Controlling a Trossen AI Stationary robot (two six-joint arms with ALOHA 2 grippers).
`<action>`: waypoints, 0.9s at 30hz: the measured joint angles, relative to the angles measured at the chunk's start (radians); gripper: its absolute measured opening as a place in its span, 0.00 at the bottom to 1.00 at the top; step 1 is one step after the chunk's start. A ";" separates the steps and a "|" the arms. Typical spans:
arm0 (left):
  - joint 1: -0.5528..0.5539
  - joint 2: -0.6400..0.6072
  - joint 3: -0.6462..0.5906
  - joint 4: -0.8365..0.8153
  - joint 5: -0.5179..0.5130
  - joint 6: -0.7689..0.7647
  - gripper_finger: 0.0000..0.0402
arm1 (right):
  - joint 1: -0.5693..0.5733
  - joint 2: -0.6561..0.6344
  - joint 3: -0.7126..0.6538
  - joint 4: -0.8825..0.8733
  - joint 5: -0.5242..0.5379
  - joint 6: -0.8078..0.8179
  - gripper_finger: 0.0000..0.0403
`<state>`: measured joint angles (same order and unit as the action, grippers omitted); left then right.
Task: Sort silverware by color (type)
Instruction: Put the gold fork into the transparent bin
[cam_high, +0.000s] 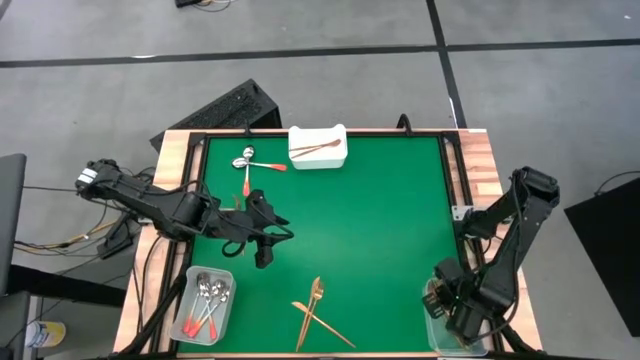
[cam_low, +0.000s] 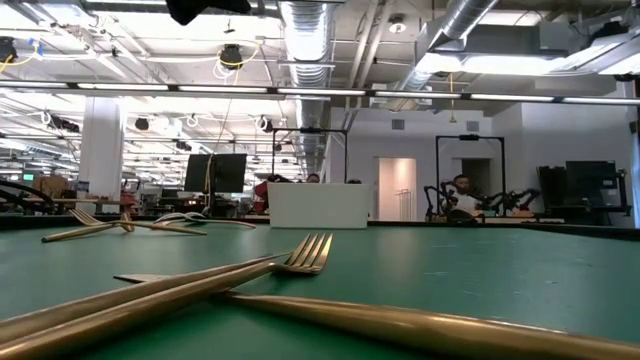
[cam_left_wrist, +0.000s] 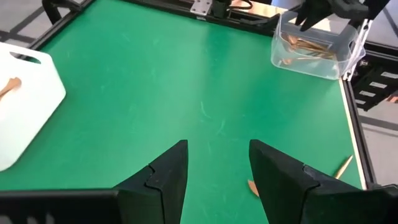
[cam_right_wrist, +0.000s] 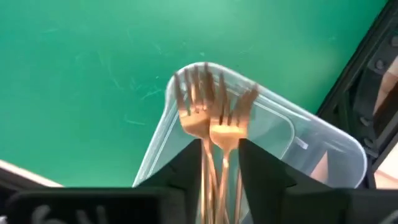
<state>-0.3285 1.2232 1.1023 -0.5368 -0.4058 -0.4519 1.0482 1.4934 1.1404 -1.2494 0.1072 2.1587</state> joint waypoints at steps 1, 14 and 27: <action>-0.003 0.000 0.000 -0.006 0.001 -0.009 0.39 | -0.008 -0.001 0.001 -0.002 0.006 0.010 0.35; -0.078 0.008 -0.001 -0.058 0.002 -0.112 0.39 | -0.350 0.050 0.047 0.506 0.388 -0.496 0.48; -0.131 0.008 -0.001 -0.167 -0.001 -0.243 0.39 | -0.589 0.313 0.047 1.028 0.201 -0.810 0.47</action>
<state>-0.4598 1.2312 1.1011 -0.7033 -0.4068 -0.6950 0.4590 1.8062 1.1873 -0.2218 0.3086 1.3491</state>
